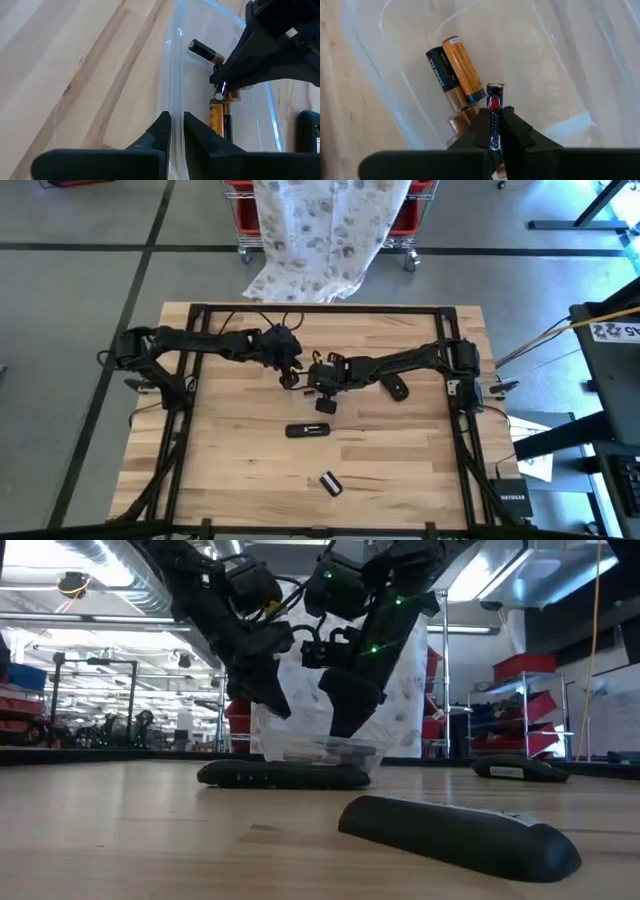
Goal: Insert battery
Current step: Insert the silver battery into the remote
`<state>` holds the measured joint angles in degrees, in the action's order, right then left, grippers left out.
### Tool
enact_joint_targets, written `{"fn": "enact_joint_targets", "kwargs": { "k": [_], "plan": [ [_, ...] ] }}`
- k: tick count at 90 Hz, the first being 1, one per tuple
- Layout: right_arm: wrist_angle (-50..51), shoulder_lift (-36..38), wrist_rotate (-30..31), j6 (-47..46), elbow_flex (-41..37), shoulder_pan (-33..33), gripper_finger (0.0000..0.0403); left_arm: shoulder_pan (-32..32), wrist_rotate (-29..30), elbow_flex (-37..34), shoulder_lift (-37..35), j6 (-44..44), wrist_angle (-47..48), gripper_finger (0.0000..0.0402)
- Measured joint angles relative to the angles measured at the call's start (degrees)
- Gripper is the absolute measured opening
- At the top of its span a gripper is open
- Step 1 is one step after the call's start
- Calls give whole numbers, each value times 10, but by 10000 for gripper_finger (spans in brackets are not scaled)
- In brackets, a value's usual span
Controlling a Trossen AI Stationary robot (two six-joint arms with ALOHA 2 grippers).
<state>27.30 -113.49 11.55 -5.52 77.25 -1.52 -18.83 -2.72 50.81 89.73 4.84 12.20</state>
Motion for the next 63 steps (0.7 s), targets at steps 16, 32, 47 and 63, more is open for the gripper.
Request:
{"fn": "enact_joint_targets", "kwargs": {
  "k": [16,32,47,63],
  "plan": [
    [15,2,0,0,0,0,0,0,1,0,0,1,-1,12],
    [39,7,3,-1,0,0,0,0,-2,0,0,0,-7,12],
    [34,16,-16,0,0,0,0,5,-30,-2,1,3,-43,12],
    [30,19,-36,13,26,1,0,19,-36,-1,0,5,-63,12]
  ]
}}
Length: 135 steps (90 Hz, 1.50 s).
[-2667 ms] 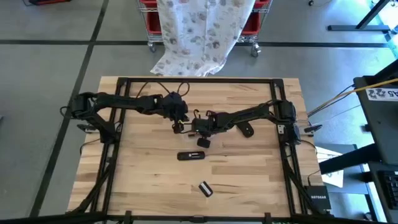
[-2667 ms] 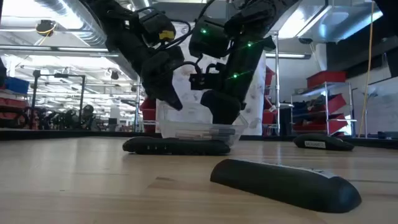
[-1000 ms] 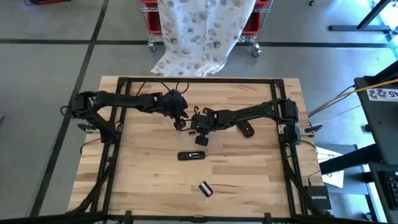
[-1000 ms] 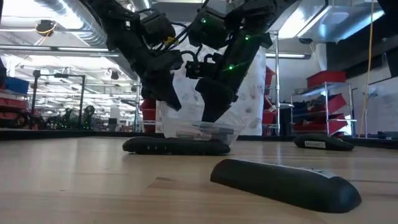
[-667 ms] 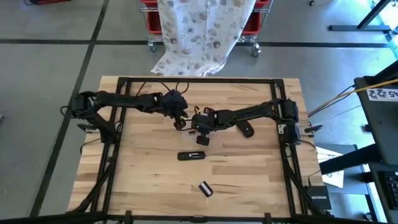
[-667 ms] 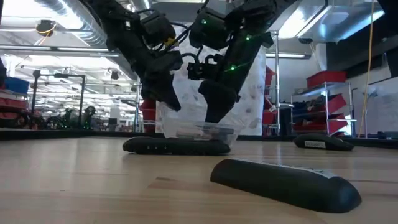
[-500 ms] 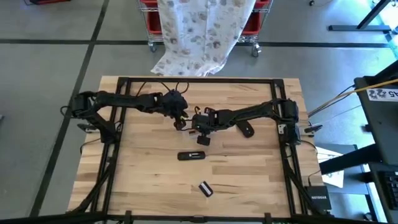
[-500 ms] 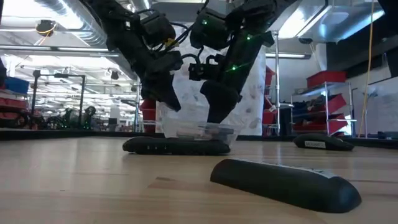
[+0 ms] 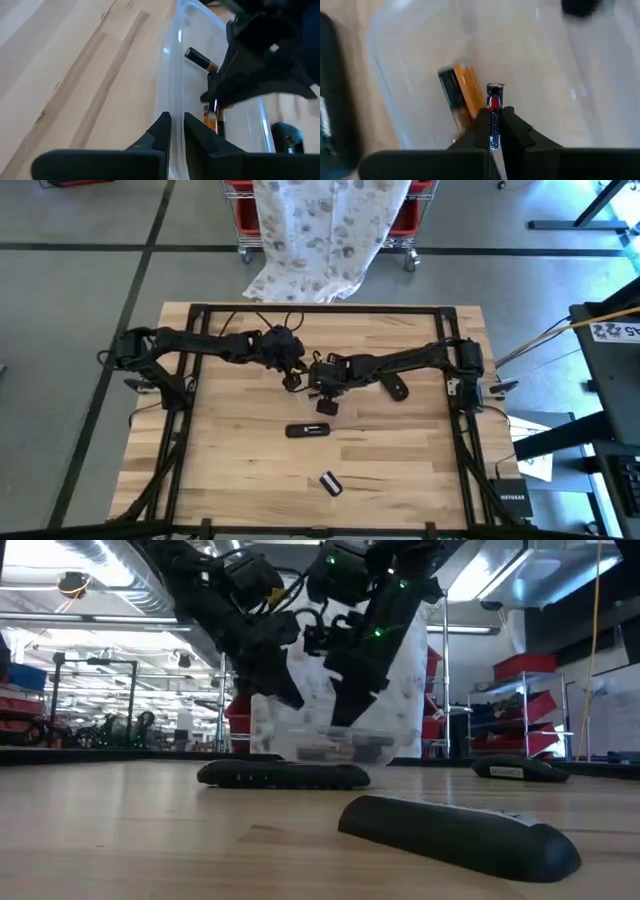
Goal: Insert battery
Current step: Insert the silver battery into the remote
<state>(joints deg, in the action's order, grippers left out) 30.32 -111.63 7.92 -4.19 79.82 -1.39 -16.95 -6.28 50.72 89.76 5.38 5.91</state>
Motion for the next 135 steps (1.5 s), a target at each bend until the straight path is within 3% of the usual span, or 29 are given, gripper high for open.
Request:
{"fn": "enact_joint_targets", "kwargs": {
  "k": [21,52,82,122,135],
  "plan": [
    [11,0,-11,48,55,0,0,4,-10,0,-2,3,-11,12],
    [19,0,-10,60,61,0,0,4,-17,1,-1,-15,-14,12],
    [7,0,-10,71,61,12,4,5,-89,0,0,-24,-53,12],
    [8,2,30,104,62,13,1,-18,-87,-2,0,48,-37,12],
    [-29,43,14,145,72,16,0,-26,-35,-5,7,73,-14,12]
  ]
}}
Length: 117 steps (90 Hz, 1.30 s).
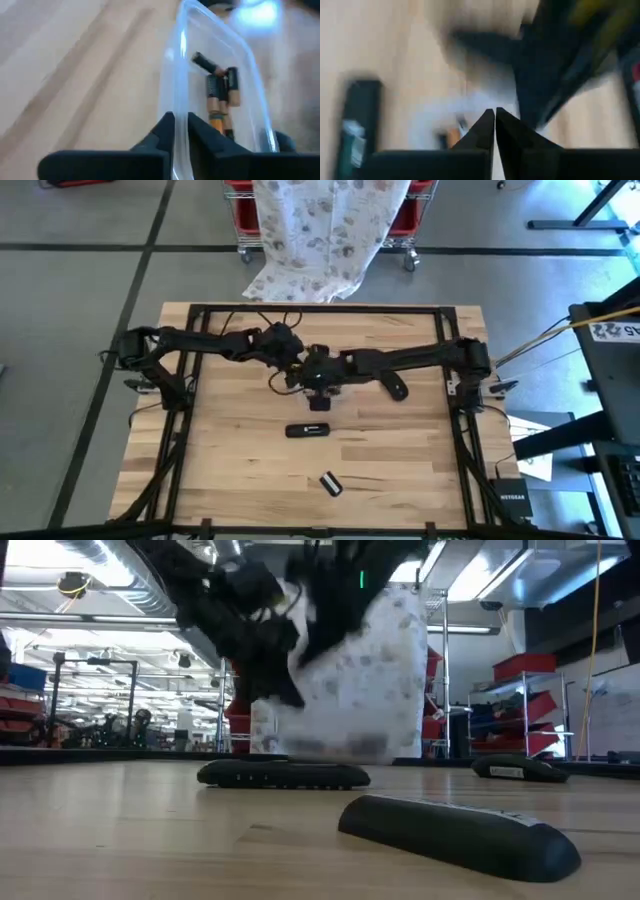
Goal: Insert battery
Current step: Insert the silver battery into the remote
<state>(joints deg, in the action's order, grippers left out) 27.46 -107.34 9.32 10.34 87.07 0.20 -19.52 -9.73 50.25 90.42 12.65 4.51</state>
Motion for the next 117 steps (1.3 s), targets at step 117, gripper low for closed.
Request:
{"fn": "enact_joint_targets", "kwargs": {
  "k": [117],
  "plan": [
    [-104,-5,-96,-57,-146,-63,136,-4,59,6,-8,-102,92,12]
  ]
}}
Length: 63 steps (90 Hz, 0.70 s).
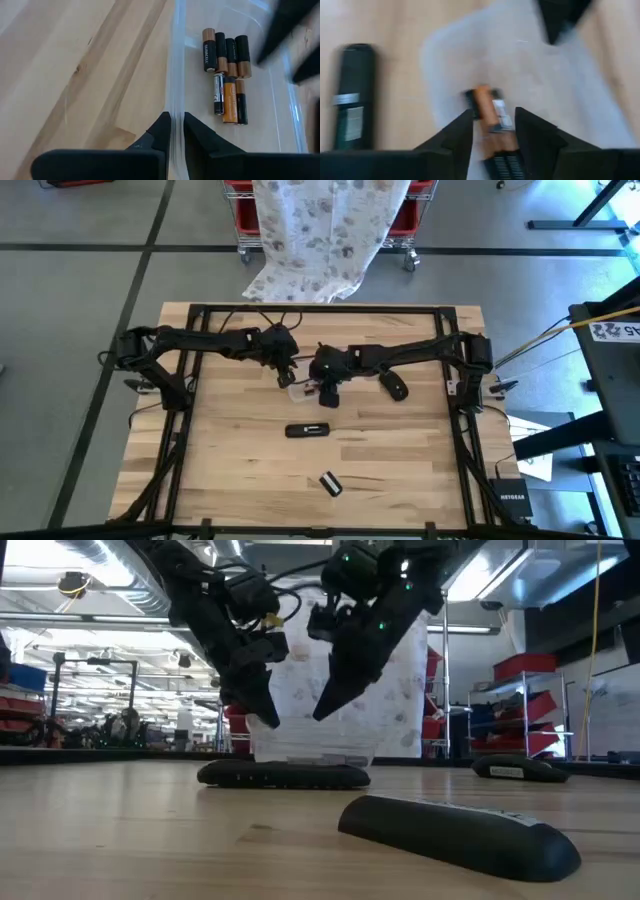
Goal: Insert battery
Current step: Insert the silver battery into the remote
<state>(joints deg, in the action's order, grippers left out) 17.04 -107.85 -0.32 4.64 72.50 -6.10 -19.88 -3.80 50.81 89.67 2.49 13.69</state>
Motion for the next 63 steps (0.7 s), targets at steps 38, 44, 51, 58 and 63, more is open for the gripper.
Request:
{"fn": "enact_joint_targets", "kwargs": {
  "k": [38,44,51,58,63],
  "plan": [
    [-16,-37,-1,62,-1,-7,140,4,-3,0,-1,-3,1,12],
    [-18,-45,7,62,-1,-7,140,4,-6,0,-2,-2,-4,12],
    [-21,-55,8,64,-1,-7,137,4,-16,0,-3,2,-11,12],
    [-20,-64,7,70,-1,-7,130,4,-26,0,-3,4,-18,12],
    [-21,-69,8,76,0,-6,125,5,-38,0,-3,6,-25,12]
  ]
}}
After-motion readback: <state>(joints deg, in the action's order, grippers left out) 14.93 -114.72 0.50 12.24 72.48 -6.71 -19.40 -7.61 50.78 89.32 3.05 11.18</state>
